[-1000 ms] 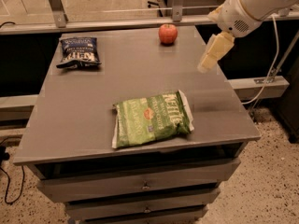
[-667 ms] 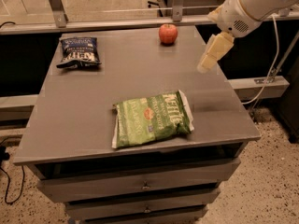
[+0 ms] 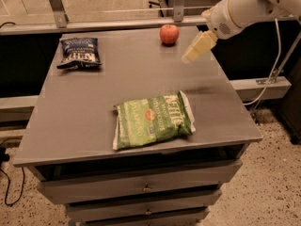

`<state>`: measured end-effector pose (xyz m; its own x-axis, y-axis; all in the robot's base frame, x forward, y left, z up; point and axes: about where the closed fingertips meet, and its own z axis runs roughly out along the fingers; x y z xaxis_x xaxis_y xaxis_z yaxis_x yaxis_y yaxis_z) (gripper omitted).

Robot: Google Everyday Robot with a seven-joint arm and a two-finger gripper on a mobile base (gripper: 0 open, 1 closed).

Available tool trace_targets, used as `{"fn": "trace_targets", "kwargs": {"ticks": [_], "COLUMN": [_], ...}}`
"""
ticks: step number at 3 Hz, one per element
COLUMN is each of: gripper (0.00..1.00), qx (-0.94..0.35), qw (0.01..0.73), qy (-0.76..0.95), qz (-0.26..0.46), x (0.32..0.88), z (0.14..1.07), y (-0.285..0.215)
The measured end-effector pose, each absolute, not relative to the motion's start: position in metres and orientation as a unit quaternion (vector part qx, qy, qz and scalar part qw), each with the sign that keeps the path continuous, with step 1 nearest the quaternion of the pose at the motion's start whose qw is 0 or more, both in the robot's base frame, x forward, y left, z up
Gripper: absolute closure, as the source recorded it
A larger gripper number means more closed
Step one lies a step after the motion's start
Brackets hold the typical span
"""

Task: Move apple near green jalapeno chip bag

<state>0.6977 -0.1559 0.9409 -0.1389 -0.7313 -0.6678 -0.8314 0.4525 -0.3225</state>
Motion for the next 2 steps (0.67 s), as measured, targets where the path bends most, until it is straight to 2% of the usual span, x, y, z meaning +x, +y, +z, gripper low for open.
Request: {"fn": "trace_targets", "kwargs": {"ticks": [2], "gripper": [0.0], "qx": [-0.4], "qw": [0.492], "qy": [0.767], "qz": [0.1], "x": [0.796], "z": [0.922], "y": [-0.145]}}
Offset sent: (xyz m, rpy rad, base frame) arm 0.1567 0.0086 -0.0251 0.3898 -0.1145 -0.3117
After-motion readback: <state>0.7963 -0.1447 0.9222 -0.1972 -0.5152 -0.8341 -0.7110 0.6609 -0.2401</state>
